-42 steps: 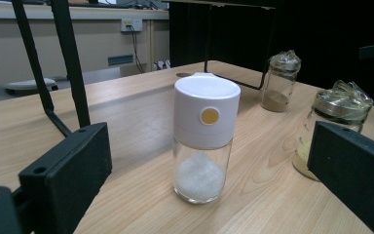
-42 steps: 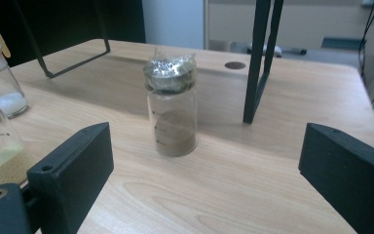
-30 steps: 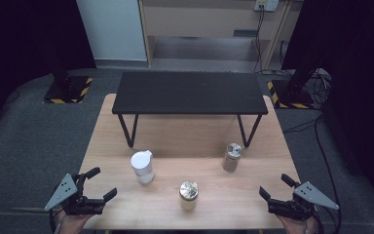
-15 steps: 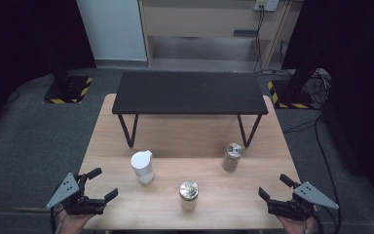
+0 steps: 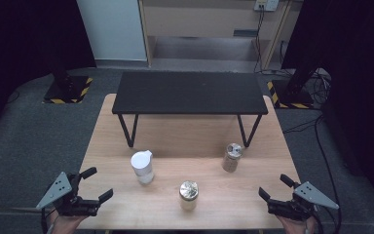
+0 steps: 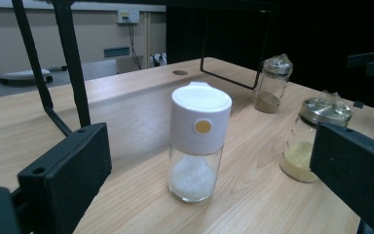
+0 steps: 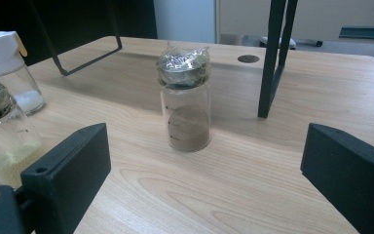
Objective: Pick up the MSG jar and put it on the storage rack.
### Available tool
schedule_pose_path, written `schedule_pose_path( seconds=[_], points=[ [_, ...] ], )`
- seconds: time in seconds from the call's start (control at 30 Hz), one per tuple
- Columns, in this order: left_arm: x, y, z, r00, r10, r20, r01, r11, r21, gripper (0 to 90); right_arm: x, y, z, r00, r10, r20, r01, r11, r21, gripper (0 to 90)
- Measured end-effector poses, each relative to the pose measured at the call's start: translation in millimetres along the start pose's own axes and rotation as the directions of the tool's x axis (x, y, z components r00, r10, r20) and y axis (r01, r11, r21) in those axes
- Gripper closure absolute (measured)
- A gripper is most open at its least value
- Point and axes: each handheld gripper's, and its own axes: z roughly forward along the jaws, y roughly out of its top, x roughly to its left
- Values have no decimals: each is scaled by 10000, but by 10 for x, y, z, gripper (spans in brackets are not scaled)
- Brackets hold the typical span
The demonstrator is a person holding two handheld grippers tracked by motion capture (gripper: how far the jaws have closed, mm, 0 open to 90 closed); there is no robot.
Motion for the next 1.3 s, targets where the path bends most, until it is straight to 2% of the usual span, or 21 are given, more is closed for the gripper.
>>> schedule_pose_path(
  seconds=[0.27,0.53,0.73,1.03,1.3],
  points=[
    [90,254,36,9995,-2,316,-7,9996,281,5,-1,1,-2,10000,15,-17,-15,10000,6,47],
    [169,410,118,9989,25,473,-51,9984,565,4,-10,-6,-6,10000,25,-29,-25,10000,-37,48],
    [198,540,215,9978,210,634,-262,9963,816,5,-16,-4,-7,10000,70,-54,-70,10000,-9,49],
    [220,614,358,9958,313,858,-404,9934,1077,6,-24,-10,-13,9999,141,-72,-142,9999,-37,50],
    [230,624,567,9944,351,998,-488,9891,1390,7,-39,-19,-25,9997,242,-78,-243,9996,-110,52]
  ],
)
